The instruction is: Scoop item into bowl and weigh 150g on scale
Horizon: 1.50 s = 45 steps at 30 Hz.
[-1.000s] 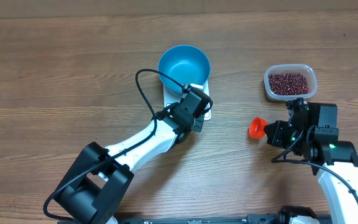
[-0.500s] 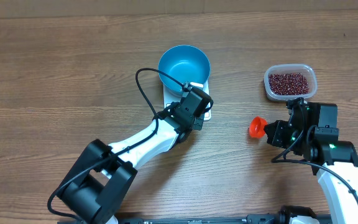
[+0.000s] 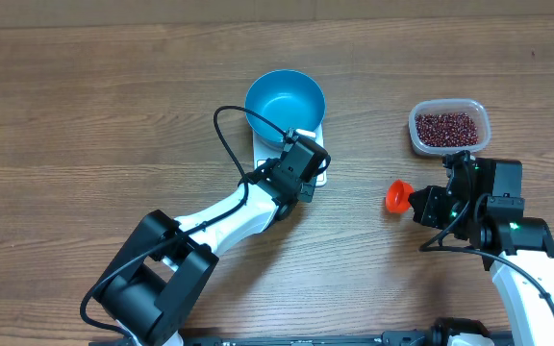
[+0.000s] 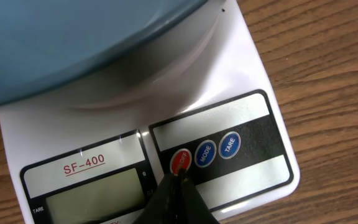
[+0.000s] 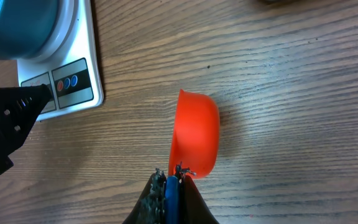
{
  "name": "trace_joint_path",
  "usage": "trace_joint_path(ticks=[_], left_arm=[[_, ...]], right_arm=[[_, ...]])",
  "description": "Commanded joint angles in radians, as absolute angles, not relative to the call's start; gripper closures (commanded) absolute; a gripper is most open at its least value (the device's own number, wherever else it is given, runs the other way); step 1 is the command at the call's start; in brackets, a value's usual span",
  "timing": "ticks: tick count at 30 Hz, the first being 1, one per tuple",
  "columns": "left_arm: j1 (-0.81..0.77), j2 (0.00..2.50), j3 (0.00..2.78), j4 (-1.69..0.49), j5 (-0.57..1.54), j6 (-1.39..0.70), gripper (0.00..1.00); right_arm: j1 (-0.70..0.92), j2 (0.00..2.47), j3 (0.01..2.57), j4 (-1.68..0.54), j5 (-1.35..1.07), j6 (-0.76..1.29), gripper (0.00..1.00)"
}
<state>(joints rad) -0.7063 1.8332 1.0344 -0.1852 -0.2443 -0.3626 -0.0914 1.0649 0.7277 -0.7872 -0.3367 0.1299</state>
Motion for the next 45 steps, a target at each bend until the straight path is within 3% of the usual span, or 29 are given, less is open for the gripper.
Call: trace_joint_path(ticks=[1, 45], left_arm=[[-0.707, 1.844, 1.031, -0.174, -0.262, -0.343, 0.96], [-0.707, 1.908, 1.031, -0.111, -0.271, -0.336, 0.96]], right_arm=[[-0.096, 1.049, 0.76, -0.783, -0.346, 0.123, 0.96], [-0.096, 1.049, 0.76, -0.781, -0.346, 0.123, 0.96]])
